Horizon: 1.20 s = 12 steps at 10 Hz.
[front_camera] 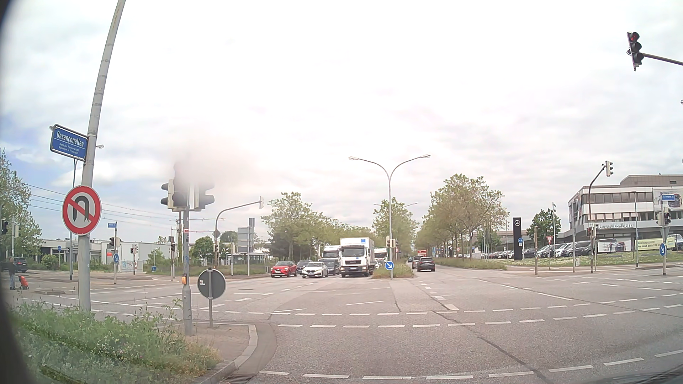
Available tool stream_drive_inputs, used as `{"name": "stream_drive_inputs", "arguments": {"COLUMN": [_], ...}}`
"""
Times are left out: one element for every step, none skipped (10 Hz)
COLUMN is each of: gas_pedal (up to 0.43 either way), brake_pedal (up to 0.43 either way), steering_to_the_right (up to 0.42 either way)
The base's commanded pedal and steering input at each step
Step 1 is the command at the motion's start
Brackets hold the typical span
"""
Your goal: Follow the waypoints while adhering to traffic rules and regulations
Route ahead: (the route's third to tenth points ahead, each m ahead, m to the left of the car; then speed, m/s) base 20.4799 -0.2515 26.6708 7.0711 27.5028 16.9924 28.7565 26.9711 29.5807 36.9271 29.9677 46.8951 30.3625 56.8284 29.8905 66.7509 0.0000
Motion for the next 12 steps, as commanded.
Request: {"name": "stream_drive_inputs", "arguments": {"gas_pedal": [0.0, 0.0, 0.0, 0.0, 0.0, 0.0, 0.0, 0.0, 0.0, 0.0, 0.0, 0.0], "brake_pedal": [0.28, 0.28, 0.28, 0.28, 0.28, 0.28, 0.28, 0.28, 0.28, 0.28, 0.28, 0.28], "steering_to_the_right": [-0.006, -0.006, -0.006, -0.006, -0.006, -0.006, -0.006, -0.006, -0.006, -0.006, -0.006, -0.006]}}
